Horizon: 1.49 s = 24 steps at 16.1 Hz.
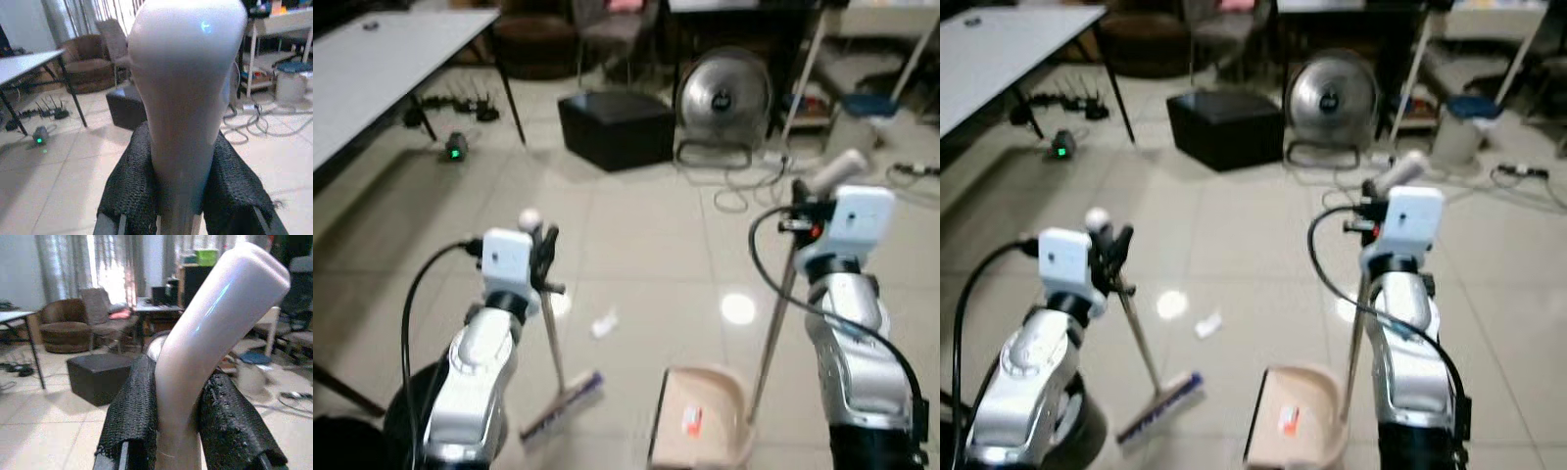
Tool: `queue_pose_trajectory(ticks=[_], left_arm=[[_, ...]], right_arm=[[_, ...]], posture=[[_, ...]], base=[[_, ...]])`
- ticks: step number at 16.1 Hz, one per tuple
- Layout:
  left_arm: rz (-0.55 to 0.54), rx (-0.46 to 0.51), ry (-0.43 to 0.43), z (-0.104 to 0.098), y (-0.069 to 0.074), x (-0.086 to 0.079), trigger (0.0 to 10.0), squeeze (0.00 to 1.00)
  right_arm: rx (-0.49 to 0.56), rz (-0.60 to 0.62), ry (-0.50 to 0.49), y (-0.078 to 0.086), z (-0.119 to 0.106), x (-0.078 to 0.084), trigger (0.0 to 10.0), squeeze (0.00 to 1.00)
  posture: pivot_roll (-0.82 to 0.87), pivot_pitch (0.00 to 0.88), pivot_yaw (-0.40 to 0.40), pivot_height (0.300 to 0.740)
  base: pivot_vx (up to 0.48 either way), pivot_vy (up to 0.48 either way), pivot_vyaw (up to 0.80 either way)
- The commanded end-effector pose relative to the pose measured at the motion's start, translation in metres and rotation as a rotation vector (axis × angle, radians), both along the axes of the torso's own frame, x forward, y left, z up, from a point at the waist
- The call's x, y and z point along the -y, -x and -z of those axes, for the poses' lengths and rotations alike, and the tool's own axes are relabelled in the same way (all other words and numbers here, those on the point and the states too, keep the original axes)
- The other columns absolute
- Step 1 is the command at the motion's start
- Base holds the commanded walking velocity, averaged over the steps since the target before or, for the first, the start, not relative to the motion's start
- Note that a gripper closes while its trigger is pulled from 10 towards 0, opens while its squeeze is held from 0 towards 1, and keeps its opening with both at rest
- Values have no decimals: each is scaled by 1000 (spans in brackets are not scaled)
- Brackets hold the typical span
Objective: Sweep floor
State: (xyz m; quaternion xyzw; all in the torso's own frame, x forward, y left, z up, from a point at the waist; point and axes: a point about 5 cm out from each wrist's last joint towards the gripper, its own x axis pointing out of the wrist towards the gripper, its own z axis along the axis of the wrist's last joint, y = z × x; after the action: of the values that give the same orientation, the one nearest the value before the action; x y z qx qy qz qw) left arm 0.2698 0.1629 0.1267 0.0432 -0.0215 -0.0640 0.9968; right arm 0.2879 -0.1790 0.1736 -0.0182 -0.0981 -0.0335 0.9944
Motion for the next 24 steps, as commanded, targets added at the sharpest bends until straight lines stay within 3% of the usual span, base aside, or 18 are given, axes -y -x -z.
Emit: queue_pose_trajectory(ticks=[1, 5, 10, 17, 24], left_arm=[[-7, 38, 6, -10, -4, 1, 10000, 0], [-14, 39, 4, -12, -5, 1, 10000, 0], [-36, 49, -26, -14, -7, -3, 10000, 0], [-56, 43, -6, -14, -8, -6, 10000, 0], [-76, 54, -14, -18, -10, -12, 10000, 0]], right_arm=[[75, -60, -6, 1, -14, -10, 10000, 0], [75, -100, 4, -1, -11, -19, 10000, 0], [63, -102, 22, -2, -8, -18, 10000, 0], [53, -109, -47, -5, -7, -19, 10000, 0], [30, -198, -85, -7, -7, -27, 10000, 0]], posture=[[-19, 9, 43, 740], [-11, 6, 42, 740], [-10, 6, 39, 740], [-4, 7, 42, 740], [2, 15, 36, 740]], base=[[341, 0, 0], [341, 0, 0], [343, 0, 0], [342, 0, 0], [341, 0, 0]])
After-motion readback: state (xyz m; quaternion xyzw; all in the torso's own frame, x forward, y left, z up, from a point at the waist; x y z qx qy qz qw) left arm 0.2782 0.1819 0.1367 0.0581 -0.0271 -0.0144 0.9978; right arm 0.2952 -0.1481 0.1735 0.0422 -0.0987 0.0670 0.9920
